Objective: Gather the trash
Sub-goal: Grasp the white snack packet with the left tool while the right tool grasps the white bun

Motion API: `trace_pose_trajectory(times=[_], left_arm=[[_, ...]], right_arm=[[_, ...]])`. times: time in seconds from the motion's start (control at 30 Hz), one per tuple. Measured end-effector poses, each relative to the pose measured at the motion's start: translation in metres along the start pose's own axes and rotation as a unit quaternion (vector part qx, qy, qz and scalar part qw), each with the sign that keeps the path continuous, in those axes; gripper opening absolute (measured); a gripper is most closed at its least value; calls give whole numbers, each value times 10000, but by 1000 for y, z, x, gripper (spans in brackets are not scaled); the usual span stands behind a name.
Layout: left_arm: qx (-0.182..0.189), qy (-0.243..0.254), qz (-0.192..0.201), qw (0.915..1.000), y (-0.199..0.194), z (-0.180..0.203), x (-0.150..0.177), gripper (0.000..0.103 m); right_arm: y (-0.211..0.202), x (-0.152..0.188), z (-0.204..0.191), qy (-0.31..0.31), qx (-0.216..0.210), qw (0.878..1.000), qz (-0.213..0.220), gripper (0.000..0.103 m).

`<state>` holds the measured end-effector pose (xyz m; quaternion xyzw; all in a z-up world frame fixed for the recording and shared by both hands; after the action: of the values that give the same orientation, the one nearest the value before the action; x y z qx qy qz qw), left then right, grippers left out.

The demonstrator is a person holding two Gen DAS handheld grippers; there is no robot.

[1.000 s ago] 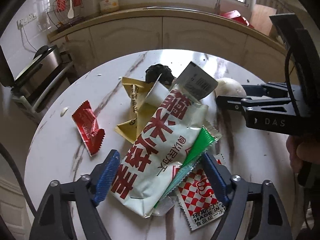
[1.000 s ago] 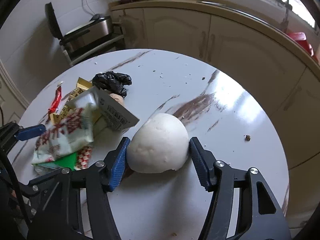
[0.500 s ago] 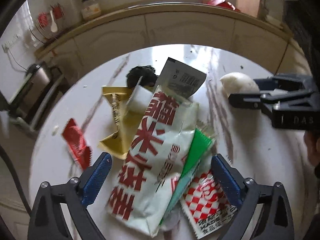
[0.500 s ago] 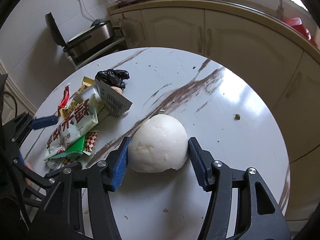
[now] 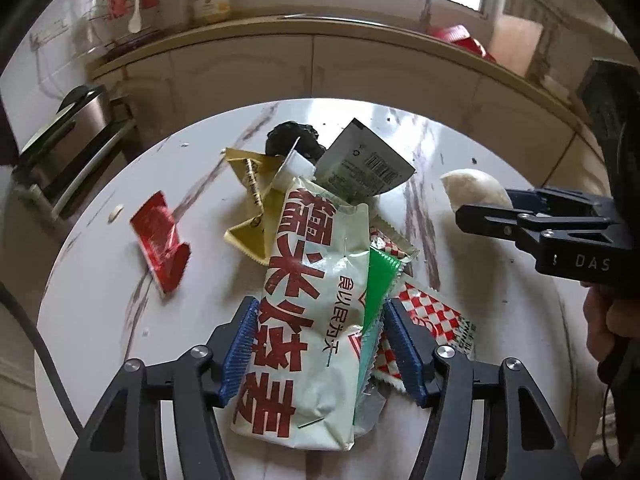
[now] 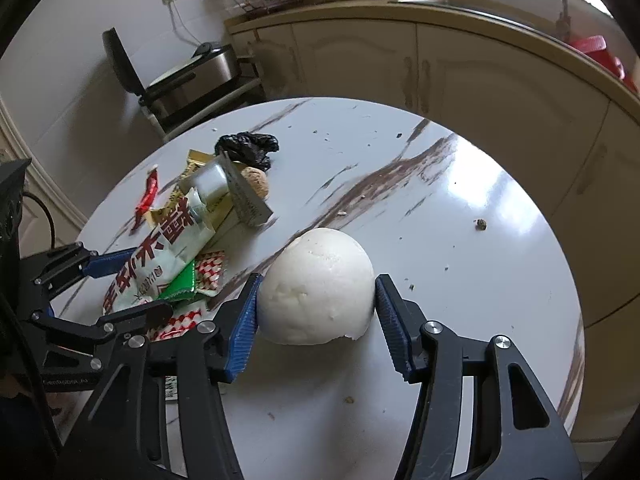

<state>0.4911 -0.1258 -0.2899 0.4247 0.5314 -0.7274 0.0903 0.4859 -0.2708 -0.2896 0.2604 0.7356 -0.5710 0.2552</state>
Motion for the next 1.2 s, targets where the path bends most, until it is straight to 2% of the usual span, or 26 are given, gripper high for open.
trace_pose_trajectory(times=[0.1,0.17,0.23,0.27,0.3,0.33,0.4,0.6,0.83,1.2], left_arm=[[-48,43,-55,10000,-3,3,7,59],[-114,160,-116,9997,-2,5,7,65],[-272,318,-121,9991,3,5,3,76],[-285,375,-123,9988,6,5,2,76],[-226,365,-131,9990,10,6,1,74],[-115,283,-143,9994,12,7,1,63],[-78,166,-136,9997,15,8,-9,61],[-80,27,61,9999,-4,13,-4,49],[-54,-145,165,9997,-24,15,7,47],[19,-60,538,9985,-79,39,-4,47]], right_arm=[[-7,2,-1,-1,-30,10000,30,53],[-11,3,-1,7,-26,10000,41,53],[-13,4,-1,17,-21,10000,36,53],[-13,5,-1,22,-15,10000,32,53],[-15,5,-1,27,-17,10000,31,53],[-15,6,-1,36,-16,10000,31,53],[-18,7,-1,48,-20,10000,38,53],[-27,7,2,37,-17,10000,89,52],[-36,11,0,33,-85,9999,116,52],[-66,13,14,151,0,9994,306,52]])
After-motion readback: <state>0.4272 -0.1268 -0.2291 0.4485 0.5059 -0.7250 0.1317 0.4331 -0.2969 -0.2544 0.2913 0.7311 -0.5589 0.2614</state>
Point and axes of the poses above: each gripper's, at about its wrist camera, not at the fingertips, and y roughly the way its jaws point, z to its right, x to its underside, the point moved 10 cm from there along y, roughly the way its jaws point, and after that the axes turned 10 degrees about z, right-handed, at the moved point
